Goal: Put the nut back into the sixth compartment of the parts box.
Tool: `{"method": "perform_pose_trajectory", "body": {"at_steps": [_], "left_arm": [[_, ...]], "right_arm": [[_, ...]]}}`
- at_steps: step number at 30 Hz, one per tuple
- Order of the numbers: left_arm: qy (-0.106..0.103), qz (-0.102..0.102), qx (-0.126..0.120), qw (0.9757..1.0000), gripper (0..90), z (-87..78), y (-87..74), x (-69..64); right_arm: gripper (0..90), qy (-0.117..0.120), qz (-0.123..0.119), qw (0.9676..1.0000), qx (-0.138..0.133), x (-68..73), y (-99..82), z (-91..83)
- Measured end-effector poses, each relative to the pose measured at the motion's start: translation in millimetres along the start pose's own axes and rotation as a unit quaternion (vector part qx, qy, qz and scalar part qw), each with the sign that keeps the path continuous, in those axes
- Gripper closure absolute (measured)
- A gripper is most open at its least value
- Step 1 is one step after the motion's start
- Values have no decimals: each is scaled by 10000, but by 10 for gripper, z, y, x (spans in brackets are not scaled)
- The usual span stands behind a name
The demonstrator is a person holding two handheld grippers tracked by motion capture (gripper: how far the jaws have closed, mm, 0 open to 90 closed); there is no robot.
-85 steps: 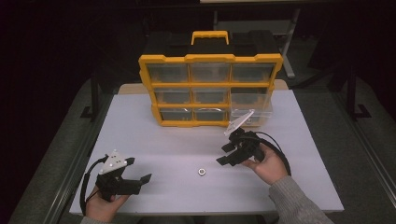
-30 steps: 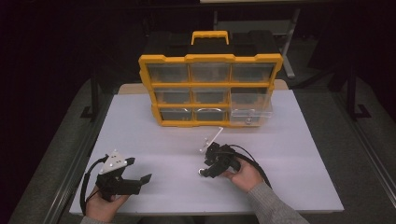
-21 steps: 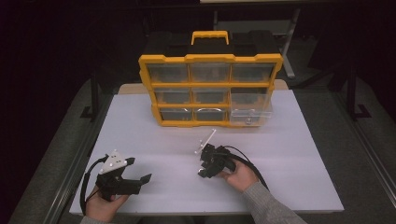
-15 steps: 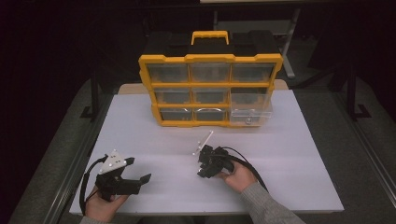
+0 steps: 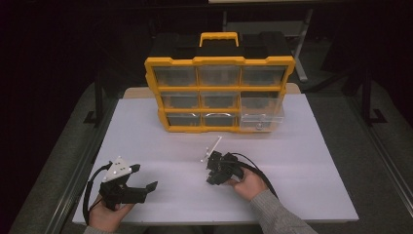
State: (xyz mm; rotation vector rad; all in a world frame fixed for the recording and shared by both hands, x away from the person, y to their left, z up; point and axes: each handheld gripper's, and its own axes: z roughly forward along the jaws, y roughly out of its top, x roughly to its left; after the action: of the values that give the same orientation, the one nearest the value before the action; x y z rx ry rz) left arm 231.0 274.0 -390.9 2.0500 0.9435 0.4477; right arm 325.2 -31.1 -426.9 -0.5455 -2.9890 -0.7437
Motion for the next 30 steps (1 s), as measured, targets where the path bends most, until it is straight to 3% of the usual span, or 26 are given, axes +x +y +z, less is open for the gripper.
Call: {"method": "perform_pose_trajectory", "body": {"at_steps": [6, 9, 13, 14, 17, 26, 30], "left_arm": [[-4, -61, -44, 10000, 147, 4, -2, -3], [-1, 55, 18, 10000, 147, -1, 3, 6], [-18, -21, -20, 10000, 147, 8, 1, -2], [-17, -6, 0, 10000, 147, 3, 3, 1], [-14, -2, -10, 10000, 147, 5, 2, 0], [-8, 96, 37, 9999, 147, 5, 5, 8], [-8, 87, 39, 10000, 147, 13, 4, 9]], "right_arm": [[693, 293, 129, 9995, -35, -70, -26, -22], [693, 368, 144, 9992, -46, -81, -38, -51], [693, 408, 100, 9991, -109, -102, -21, -159], [693, 467, 279, 9985, -48, -84, -13, -225], [693, 441, 124, 9986, -275, -124, 21, -409], [693, 328, 187, 9971, -653, -241, 86, -1093], [693, 175, 188, 9973, -684, -292, 124, -1369]]}}
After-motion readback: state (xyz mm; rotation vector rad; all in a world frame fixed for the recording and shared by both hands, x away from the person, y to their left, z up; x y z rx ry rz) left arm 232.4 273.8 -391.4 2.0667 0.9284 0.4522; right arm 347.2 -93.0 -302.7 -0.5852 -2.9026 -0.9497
